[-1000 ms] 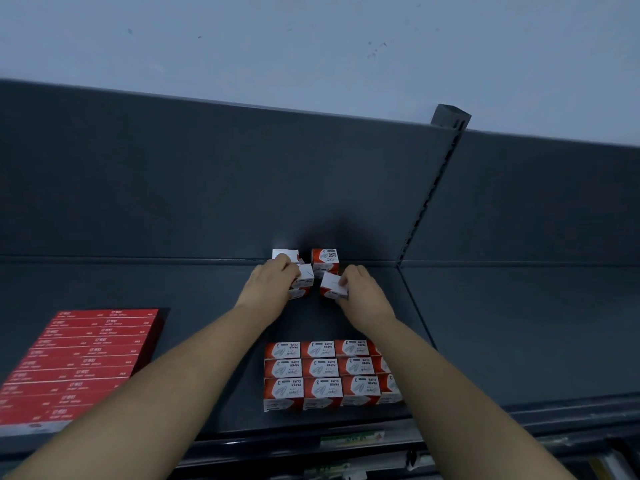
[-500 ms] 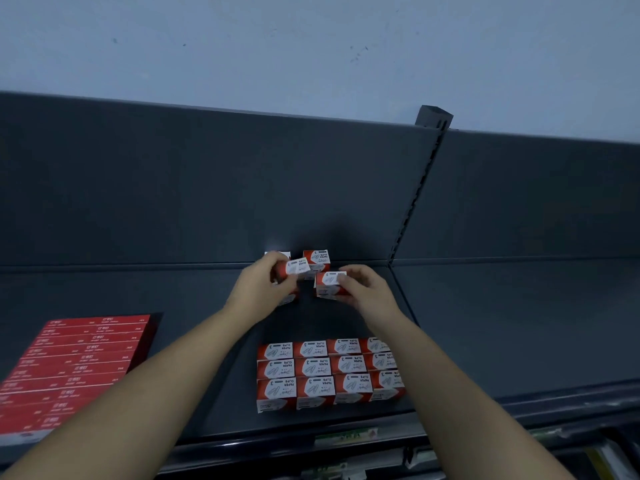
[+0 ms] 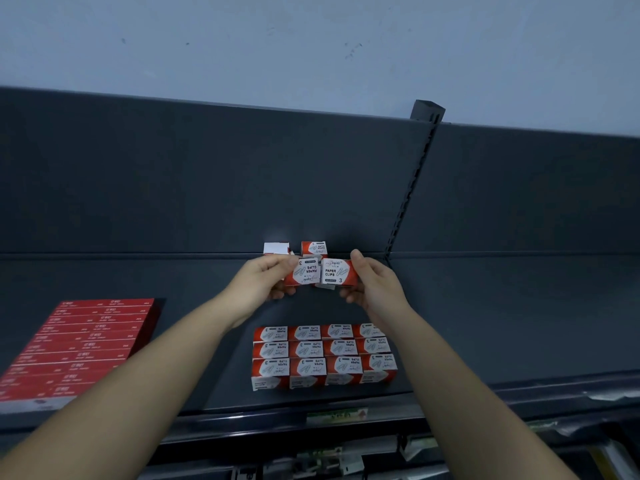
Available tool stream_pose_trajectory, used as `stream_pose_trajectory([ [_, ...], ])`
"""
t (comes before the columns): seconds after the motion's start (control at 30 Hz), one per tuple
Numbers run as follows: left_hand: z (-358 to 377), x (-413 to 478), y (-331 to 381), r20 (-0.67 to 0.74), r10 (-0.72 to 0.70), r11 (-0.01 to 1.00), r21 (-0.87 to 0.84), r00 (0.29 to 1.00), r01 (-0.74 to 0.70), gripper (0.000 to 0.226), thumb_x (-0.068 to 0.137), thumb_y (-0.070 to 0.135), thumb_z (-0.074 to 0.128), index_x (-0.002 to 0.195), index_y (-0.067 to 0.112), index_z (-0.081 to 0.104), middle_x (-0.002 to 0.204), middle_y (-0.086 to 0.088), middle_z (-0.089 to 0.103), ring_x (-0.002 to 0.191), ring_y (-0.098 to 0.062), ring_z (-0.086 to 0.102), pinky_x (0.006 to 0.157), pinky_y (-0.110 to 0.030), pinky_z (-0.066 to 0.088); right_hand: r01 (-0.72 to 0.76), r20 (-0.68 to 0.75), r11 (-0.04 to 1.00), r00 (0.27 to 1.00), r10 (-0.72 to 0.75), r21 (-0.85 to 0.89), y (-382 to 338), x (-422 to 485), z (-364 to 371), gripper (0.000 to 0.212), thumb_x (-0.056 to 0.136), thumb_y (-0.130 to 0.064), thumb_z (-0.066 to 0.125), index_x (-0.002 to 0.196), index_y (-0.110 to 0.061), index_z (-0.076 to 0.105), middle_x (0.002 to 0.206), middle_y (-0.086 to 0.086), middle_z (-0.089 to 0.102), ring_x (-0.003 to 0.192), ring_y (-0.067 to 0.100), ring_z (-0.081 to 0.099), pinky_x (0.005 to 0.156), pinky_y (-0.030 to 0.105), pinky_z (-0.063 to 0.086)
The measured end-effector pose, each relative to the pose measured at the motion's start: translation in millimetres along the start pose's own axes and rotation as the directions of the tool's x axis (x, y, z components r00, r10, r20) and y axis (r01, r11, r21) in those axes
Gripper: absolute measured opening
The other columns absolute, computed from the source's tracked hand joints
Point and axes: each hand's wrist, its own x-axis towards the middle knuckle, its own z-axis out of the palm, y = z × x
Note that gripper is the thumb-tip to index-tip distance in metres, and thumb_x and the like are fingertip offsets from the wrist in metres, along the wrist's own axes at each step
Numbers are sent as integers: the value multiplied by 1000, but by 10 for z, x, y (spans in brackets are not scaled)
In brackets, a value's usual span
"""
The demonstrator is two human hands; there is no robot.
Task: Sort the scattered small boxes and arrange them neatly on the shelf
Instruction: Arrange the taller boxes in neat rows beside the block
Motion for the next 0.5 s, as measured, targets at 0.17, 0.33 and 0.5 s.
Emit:
stream_pose_trajectory([
  [0.17, 126, -112, 41, 96, -53, 997, -55, 994, 59, 25, 96, 24, 57, 118, 18, 68, 110, -7, 73, 91, -20, 66, 88, -36, 52, 24, -12, 998, 1000, -25, -66, -14, -124, -85, 38, 95, -43, 55, 103, -8, 66, 84, 5, 74, 64, 16, 67, 61, 24, 55],
  [0.33, 191, -171, 29, 96, -75, 988, -125, 993, 87, 30, 96, 9, 55, 124, 18, 62, 112, -11, 72, 89, -22, 66, 81, -31, 54, 19, 15, 999, 1000, -19, -27, -33, -214, -156, 38, 93, -41, 58, 104, -6, 65, 86, 8, 74, 66, 17, 67, 60, 24, 55],
  [0.5, 251, -258, 14, 23, -50, 985, -163, 998, 53, 31, 88, 0, 65, 114, 15, 59, 103, -8, 74, 87, -15, 69, 81, -27, 51, 5, 64, 998, 998, -9, 59, -56, -286, -163, 36, 91, -41, 60, 103, -7, 66, 89, 9, 75, 70, 19, 68, 65, 26, 57],
])
